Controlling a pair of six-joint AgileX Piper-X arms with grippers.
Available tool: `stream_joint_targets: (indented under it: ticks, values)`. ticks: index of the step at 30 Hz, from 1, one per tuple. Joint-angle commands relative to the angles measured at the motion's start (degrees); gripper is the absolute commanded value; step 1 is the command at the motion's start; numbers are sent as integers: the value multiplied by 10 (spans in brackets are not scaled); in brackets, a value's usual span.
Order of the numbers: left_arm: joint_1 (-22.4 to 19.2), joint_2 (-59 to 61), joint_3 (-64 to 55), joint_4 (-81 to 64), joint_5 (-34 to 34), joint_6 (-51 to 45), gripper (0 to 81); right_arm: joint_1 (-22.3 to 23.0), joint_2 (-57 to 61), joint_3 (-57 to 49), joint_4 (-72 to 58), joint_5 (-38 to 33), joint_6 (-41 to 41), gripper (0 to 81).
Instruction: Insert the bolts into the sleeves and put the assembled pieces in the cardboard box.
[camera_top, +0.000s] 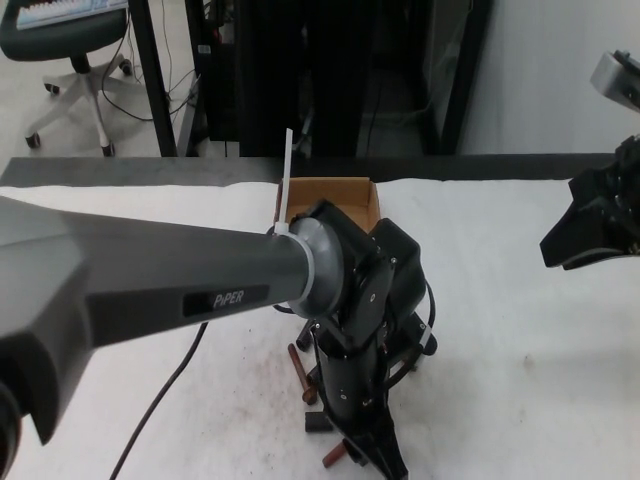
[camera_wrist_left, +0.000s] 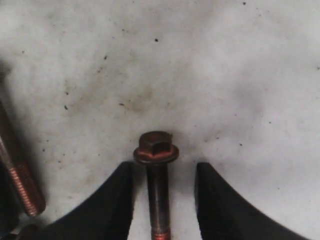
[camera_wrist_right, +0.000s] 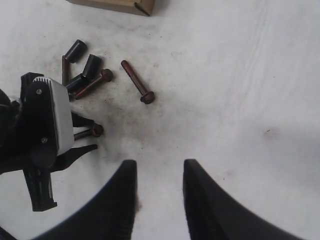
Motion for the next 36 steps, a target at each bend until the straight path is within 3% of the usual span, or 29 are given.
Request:
stream_joint_targets:
  ticks: [1, 4, 9, 20, 27, 36]
  values:
    - [-2, 6, -1, -9, -3, -4, 373, -1, -6, 1, 2, -5, 0, 309]
    - [-2, 6, -1, -8, -3, -4, 304, -1, -6, 1, 2, -5, 0, 309]
    - [-2, 6, -1, -8, -3, -1, 0, -1, -6, 1, 2, -5, 0, 309]
    - [-2, -6, -1, -15, -1, -21, 0, -1, -6, 1, 3, -5, 0, 309]
    - [3, -82, -1, -88, 54, -87, 0, -1, -6, 1, 6, -5, -1, 309]
    - [52, -220, 24, -104, 58, -125, 0, -1, -6, 1, 18, -56, -19, 309]
